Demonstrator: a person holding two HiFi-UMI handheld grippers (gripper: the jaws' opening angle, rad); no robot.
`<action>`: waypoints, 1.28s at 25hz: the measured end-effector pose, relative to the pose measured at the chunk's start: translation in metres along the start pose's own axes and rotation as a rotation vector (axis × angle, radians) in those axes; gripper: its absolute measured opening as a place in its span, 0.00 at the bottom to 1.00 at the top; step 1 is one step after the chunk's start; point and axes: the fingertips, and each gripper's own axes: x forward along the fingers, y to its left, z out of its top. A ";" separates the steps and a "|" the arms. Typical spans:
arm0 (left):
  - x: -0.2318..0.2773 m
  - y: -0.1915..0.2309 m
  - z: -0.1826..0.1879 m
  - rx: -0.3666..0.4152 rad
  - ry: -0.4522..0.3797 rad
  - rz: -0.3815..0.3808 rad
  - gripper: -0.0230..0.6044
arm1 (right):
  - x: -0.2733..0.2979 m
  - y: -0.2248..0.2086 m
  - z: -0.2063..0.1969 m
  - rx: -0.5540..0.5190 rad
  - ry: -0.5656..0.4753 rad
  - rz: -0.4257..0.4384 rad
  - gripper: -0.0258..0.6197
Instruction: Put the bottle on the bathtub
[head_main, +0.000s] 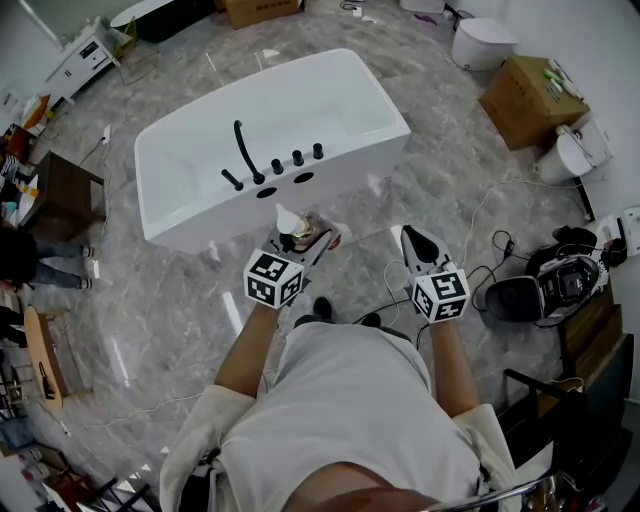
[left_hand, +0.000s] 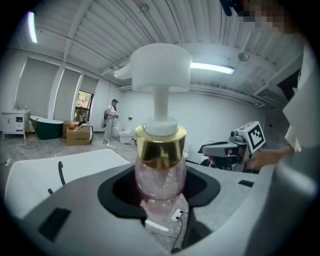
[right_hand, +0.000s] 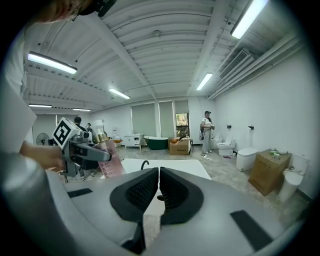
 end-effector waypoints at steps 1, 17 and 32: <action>-0.001 0.003 -0.002 0.000 0.002 -0.004 0.38 | 0.003 0.002 -0.002 0.003 0.004 -0.004 0.09; -0.020 0.061 -0.014 0.039 0.052 -0.076 0.38 | 0.049 0.036 -0.003 -0.015 0.022 -0.075 0.09; 0.027 0.073 -0.002 0.021 0.060 -0.078 0.38 | 0.079 -0.018 -0.014 0.050 0.068 -0.107 0.09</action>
